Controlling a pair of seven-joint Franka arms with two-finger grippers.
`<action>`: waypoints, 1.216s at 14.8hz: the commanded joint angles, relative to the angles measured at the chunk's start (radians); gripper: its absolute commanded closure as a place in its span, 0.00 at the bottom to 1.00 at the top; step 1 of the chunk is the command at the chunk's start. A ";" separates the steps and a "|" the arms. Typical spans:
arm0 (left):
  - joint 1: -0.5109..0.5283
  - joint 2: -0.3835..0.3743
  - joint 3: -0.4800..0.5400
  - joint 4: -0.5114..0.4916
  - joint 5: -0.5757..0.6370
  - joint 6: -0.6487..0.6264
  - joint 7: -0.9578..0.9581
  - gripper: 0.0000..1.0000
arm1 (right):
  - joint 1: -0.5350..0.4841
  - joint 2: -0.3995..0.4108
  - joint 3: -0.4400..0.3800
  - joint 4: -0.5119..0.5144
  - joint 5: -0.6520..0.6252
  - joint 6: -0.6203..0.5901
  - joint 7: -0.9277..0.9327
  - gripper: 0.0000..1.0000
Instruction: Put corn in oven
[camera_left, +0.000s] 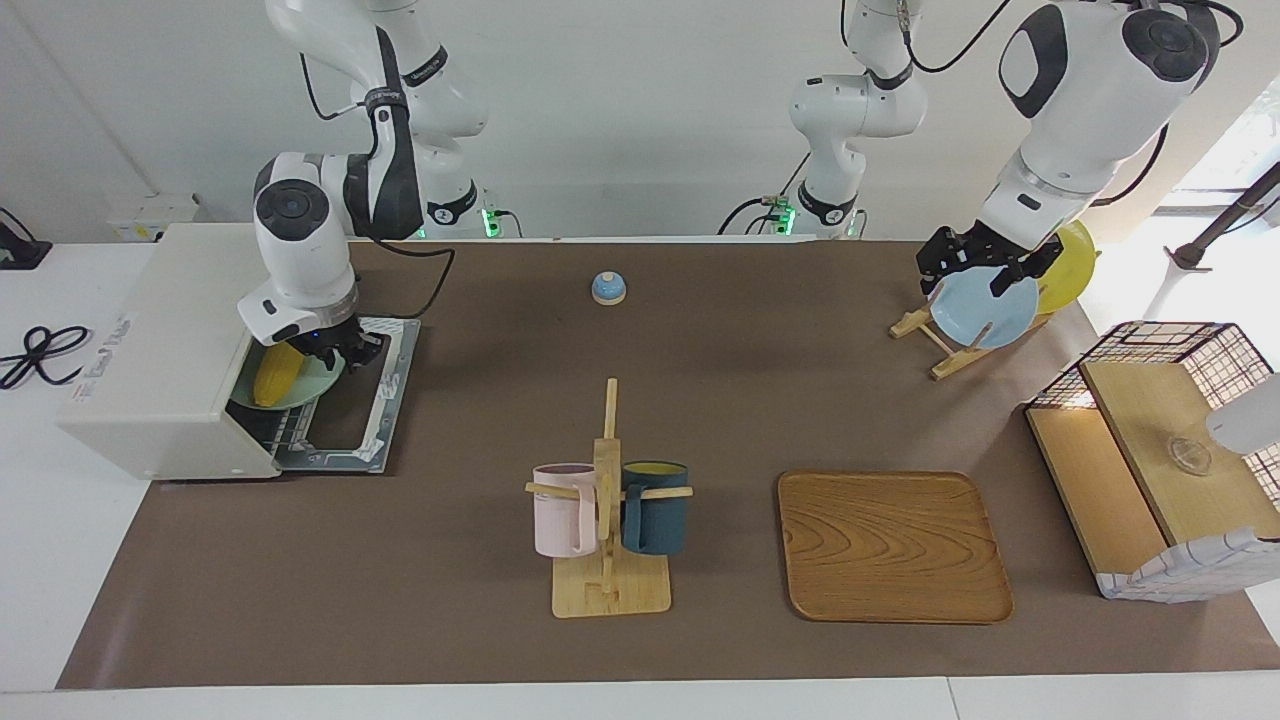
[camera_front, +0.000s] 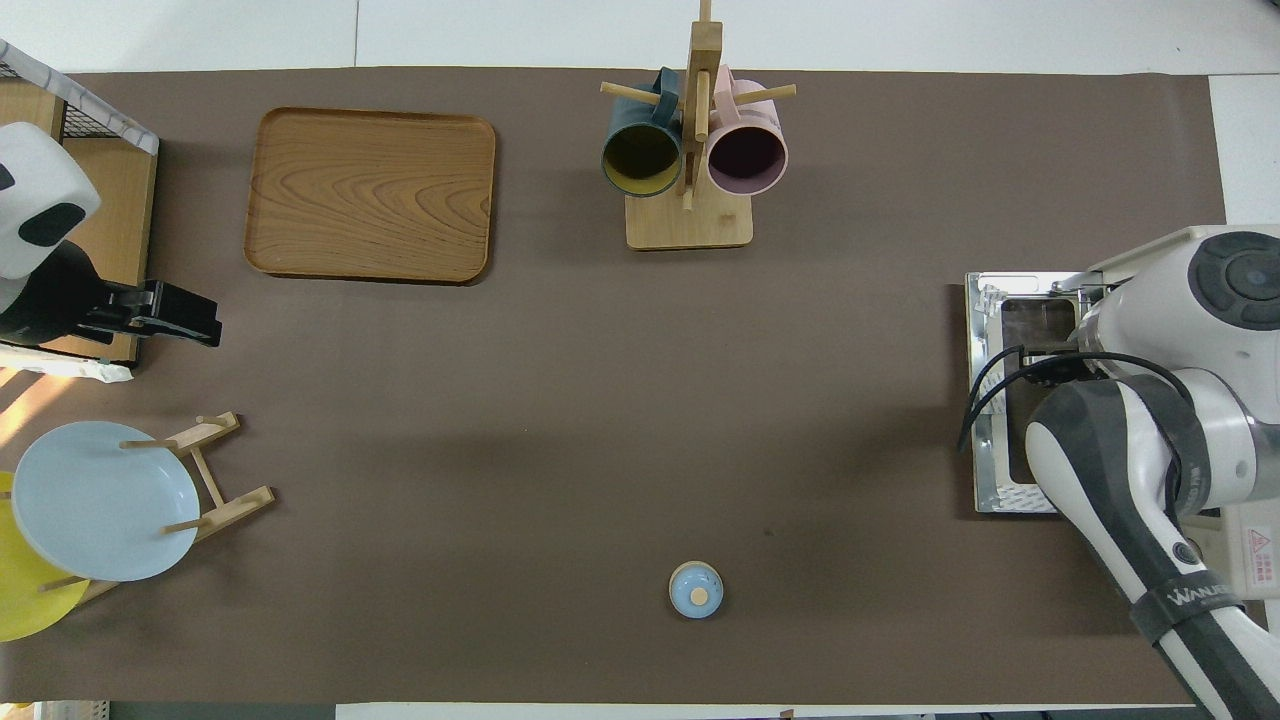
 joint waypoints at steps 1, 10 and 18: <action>0.009 -0.006 -0.003 0.005 0.000 -0.001 0.009 0.00 | 0.036 0.018 0.005 0.064 0.080 -0.045 -0.022 0.97; 0.009 -0.006 -0.003 0.005 0.000 -0.001 0.009 0.00 | 0.079 0.030 0.006 -0.106 0.134 0.203 0.052 1.00; 0.009 -0.006 -0.003 0.005 0.000 -0.001 0.009 0.00 | 0.085 0.122 0.002 -0.108 0.131 0.272 0.070 1.00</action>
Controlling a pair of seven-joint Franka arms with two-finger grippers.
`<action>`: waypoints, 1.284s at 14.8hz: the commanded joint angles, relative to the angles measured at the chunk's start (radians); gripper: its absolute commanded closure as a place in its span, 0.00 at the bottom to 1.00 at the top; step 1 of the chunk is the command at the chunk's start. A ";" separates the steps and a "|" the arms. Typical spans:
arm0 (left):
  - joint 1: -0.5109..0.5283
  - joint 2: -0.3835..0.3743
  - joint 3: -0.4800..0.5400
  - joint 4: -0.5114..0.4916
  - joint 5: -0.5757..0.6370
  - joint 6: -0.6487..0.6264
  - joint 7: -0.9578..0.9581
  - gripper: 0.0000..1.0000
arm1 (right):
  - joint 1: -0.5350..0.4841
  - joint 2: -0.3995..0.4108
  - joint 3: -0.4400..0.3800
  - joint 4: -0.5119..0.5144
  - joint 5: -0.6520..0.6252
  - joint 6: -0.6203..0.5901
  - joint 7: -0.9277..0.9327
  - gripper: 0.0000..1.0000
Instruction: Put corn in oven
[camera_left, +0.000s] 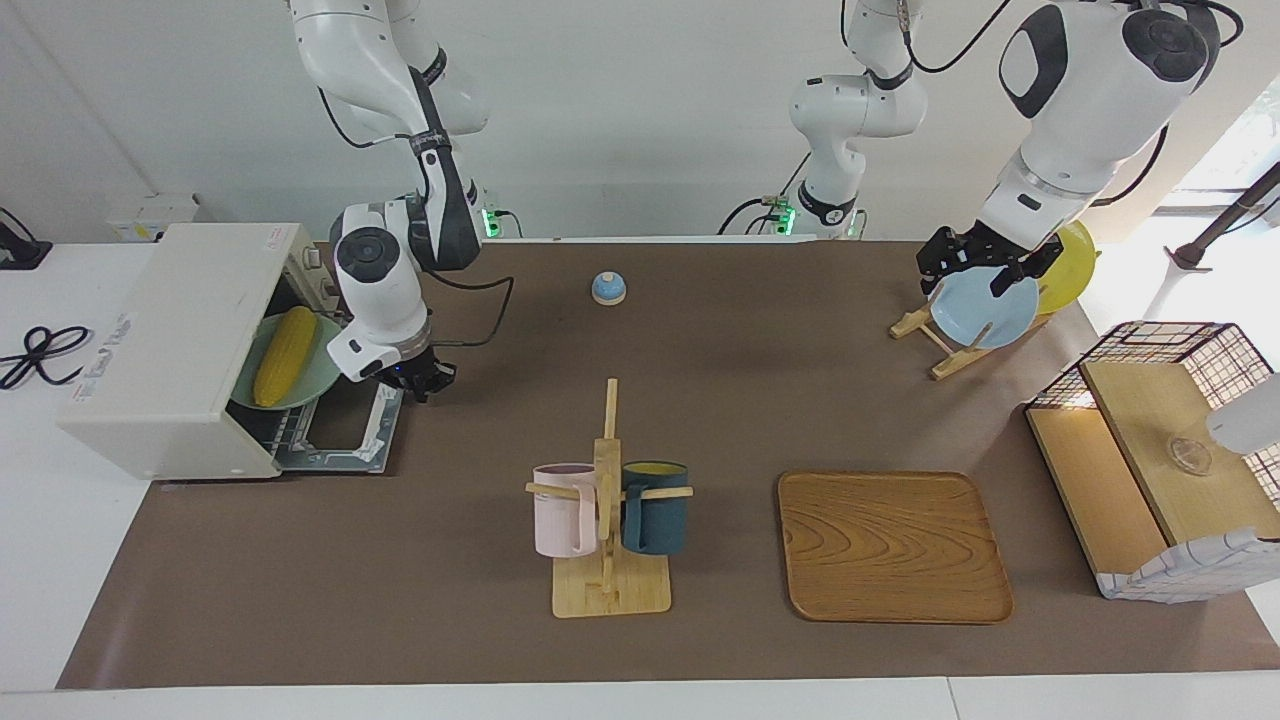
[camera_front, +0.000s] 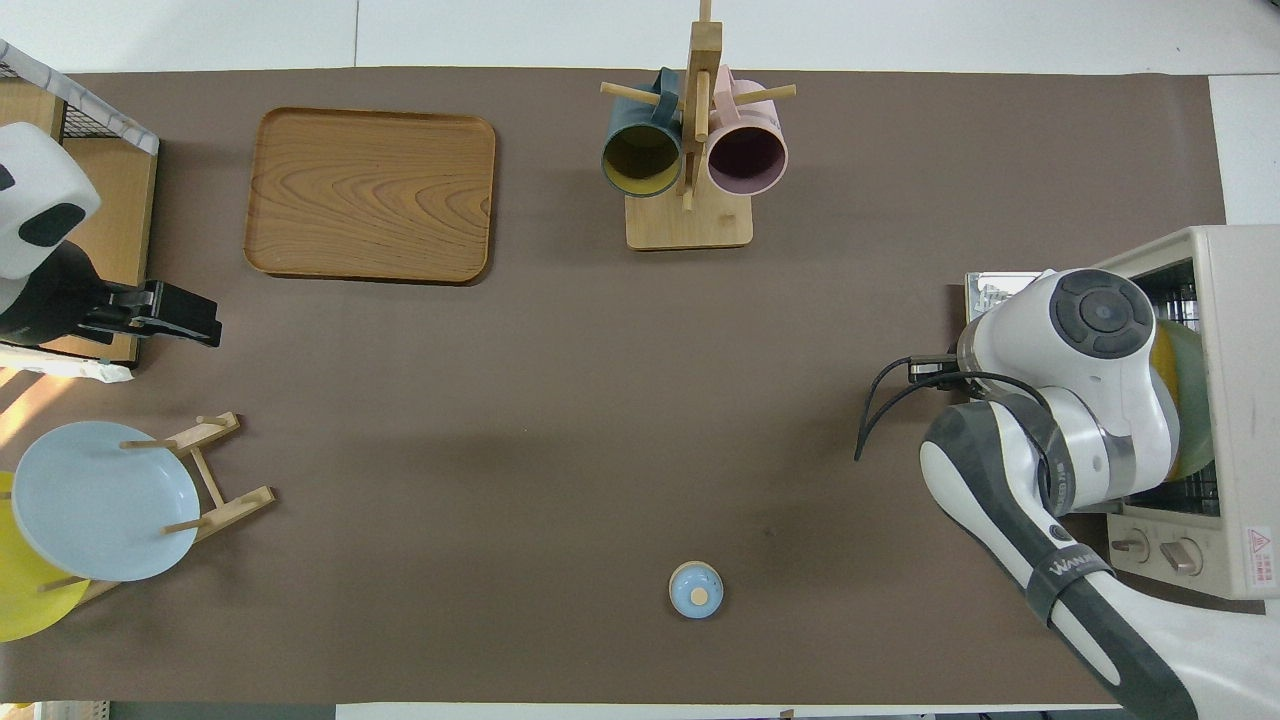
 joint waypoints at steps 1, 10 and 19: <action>0.009 -0.006 -0.004 0.005 0.000 -0.001 0.009 0.00 | -0.012 -0.002 0.002 -0.004 0.016 0.010 0.006 1.00; 0.009 -0.006 -0.004 0.005 0.000 -0.001 0.009 0.00 | -0.040 -0.004 0.002 -0.011 0.004 0.003 -0.002 1.00; 0.009 -0.006 -0.004 0.005 0.000 -0.001 0.009 0.00 | -0.052 -0.001 0.002 -0.005 -0.086 -0.018 -0.010 1.00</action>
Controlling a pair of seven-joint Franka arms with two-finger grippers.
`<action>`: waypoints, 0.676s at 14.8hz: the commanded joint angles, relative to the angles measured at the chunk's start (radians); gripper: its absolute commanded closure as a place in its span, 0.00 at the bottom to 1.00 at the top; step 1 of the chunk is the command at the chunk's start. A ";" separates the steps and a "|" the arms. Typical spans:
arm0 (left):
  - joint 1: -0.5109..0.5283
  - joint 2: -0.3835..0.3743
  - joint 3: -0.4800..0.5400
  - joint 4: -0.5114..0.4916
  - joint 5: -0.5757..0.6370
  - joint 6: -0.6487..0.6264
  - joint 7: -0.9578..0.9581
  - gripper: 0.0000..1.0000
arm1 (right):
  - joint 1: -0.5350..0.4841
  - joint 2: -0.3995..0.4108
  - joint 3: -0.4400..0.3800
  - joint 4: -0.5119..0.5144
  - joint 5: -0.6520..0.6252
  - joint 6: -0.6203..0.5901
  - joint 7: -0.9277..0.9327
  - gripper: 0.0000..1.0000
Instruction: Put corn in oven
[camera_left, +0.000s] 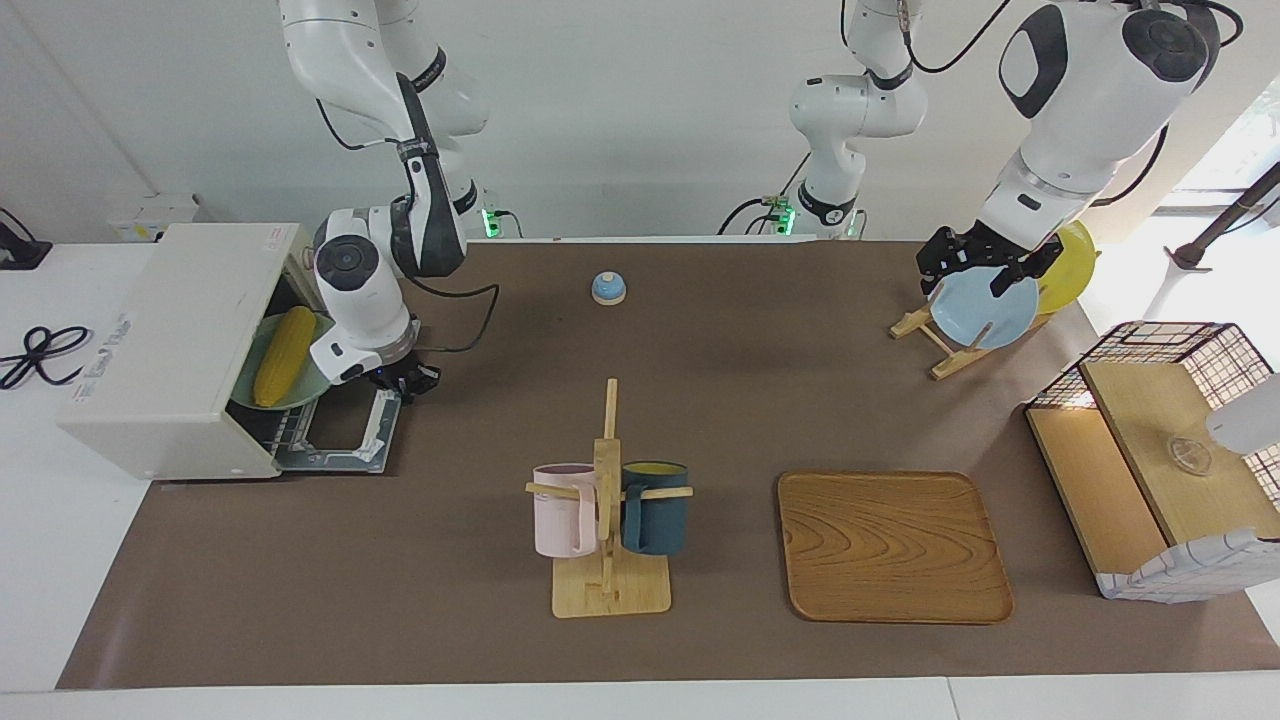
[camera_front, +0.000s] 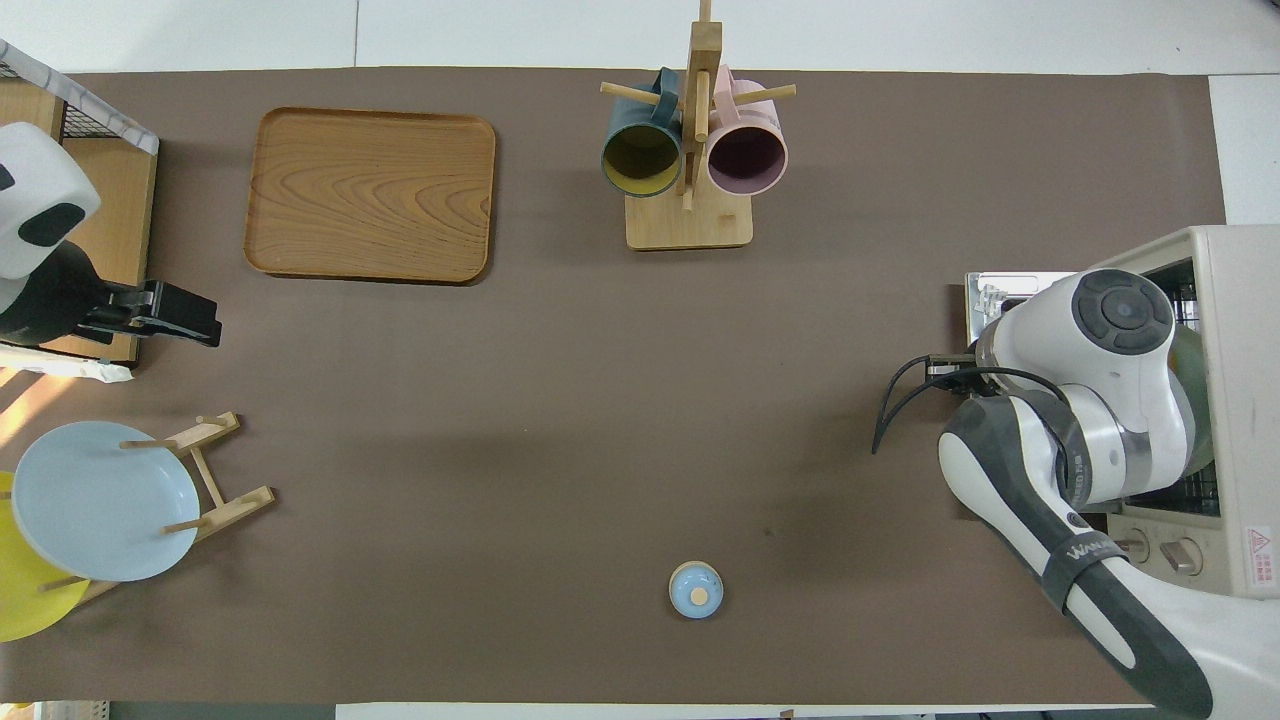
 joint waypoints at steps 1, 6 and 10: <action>0.009 -0.006 -0.004 0.005 0.000 -0.001 0.009 0.00 | -0.011 0.002 0.004 0.028 -0.093 -0.041 -0.009 1.00; 0.009 -0.006 -0.004 0.005 0.000 0.001 0.009 0.00 | -0.020 -0.001 0.004 0.212 -0.143 -0.280 -0.094 1.00; 0.009 -0.006 -0.004 0.005 0.000 -0.001 0.009 0.00 | -0.070 -0.014 0.004 0.251 -0.142 -0.334 -0.162 1.00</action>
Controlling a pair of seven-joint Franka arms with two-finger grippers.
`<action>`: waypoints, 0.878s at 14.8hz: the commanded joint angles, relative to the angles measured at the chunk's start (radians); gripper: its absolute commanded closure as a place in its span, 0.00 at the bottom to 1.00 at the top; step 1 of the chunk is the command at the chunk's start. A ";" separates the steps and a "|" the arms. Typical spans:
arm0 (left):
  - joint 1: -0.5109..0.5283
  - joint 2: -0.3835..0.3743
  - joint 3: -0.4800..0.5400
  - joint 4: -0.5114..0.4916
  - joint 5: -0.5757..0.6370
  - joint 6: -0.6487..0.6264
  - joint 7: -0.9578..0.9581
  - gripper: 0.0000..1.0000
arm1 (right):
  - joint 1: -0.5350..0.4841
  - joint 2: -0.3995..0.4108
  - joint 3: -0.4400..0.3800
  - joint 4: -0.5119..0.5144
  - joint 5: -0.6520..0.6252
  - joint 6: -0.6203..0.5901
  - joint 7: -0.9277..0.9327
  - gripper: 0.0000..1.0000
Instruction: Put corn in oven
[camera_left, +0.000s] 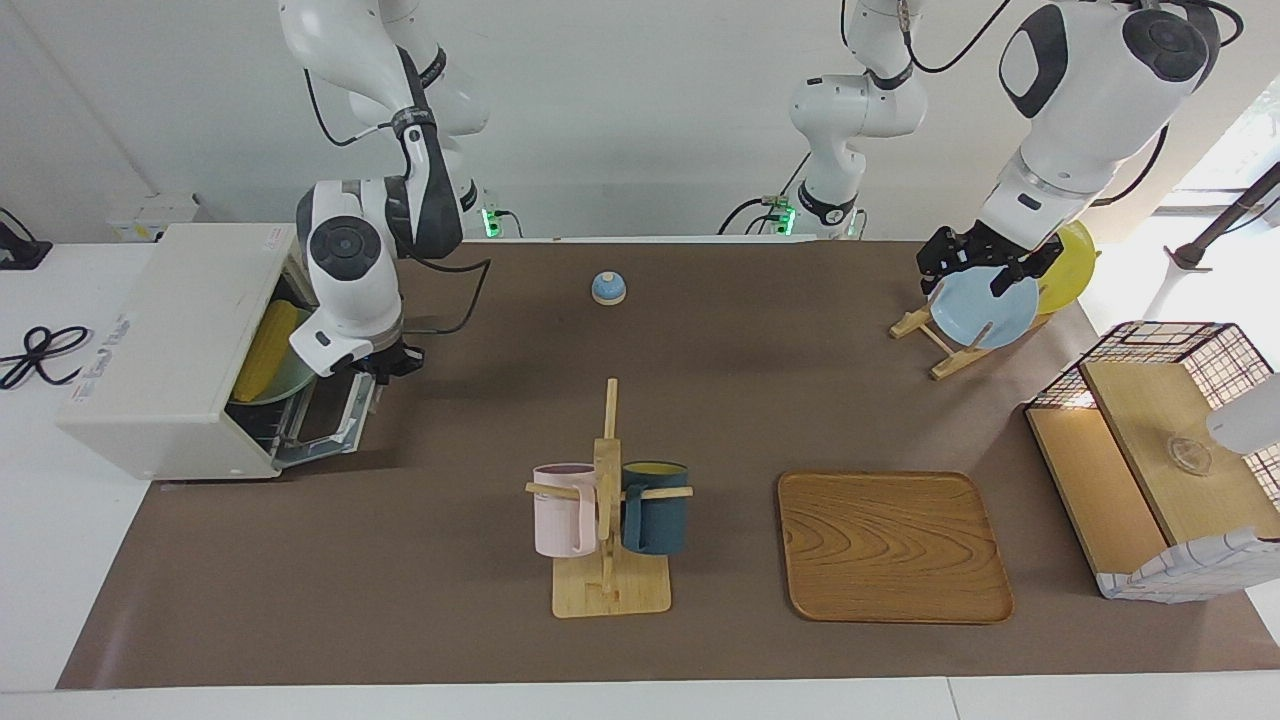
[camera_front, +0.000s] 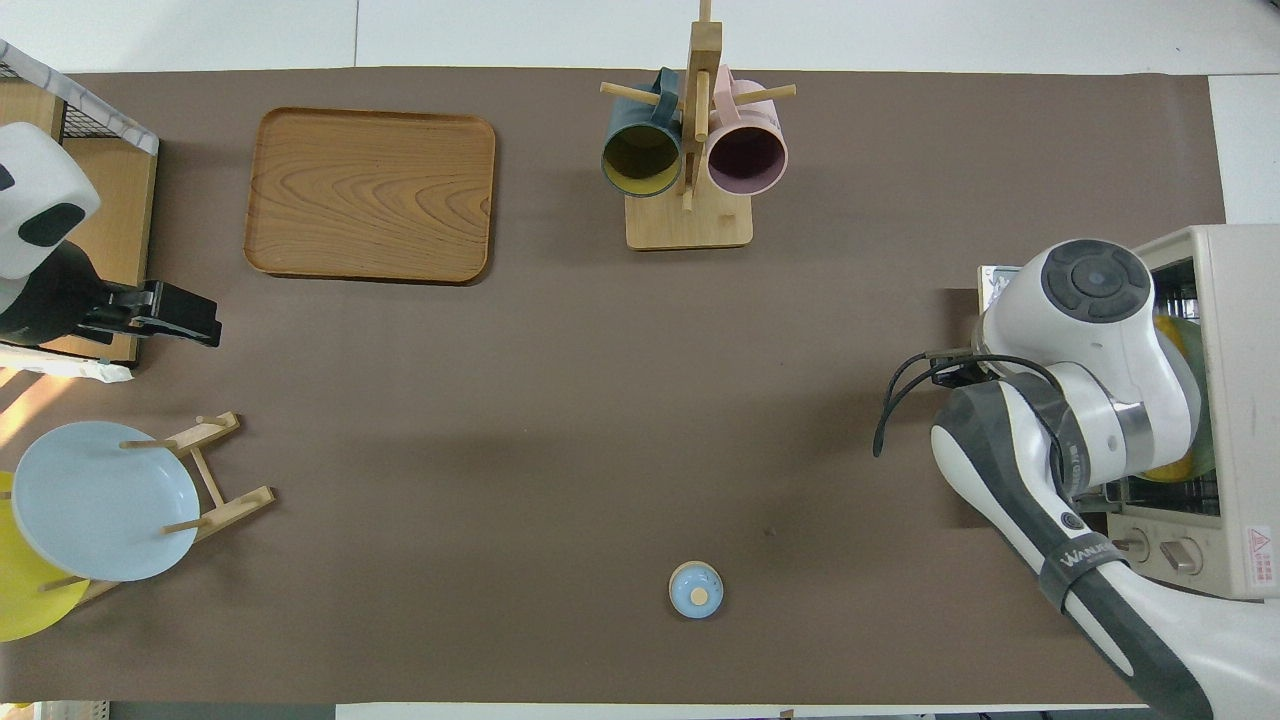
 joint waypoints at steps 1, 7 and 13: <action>0.009 -0.006 -0.004 0.005 0.000 -0.001 0.009 0.00 | -0.074 0.004 -0.016 0.030 -0.064 0.019 -0.086 1.00; 0.009 -0.006 -0.004 0.005 0.000 -0.001 0.009 0.00 | -0.110 -0.037 -0.019 0.058 -0.054 -0.073 -0.178 1.00; 0.009 -0.006 -0.004 0.005 0.000 -0.001 0.009 0.00 | -0.146 -0.072 -0.022 0.059 -0.051 -0.106 -0.256 1.00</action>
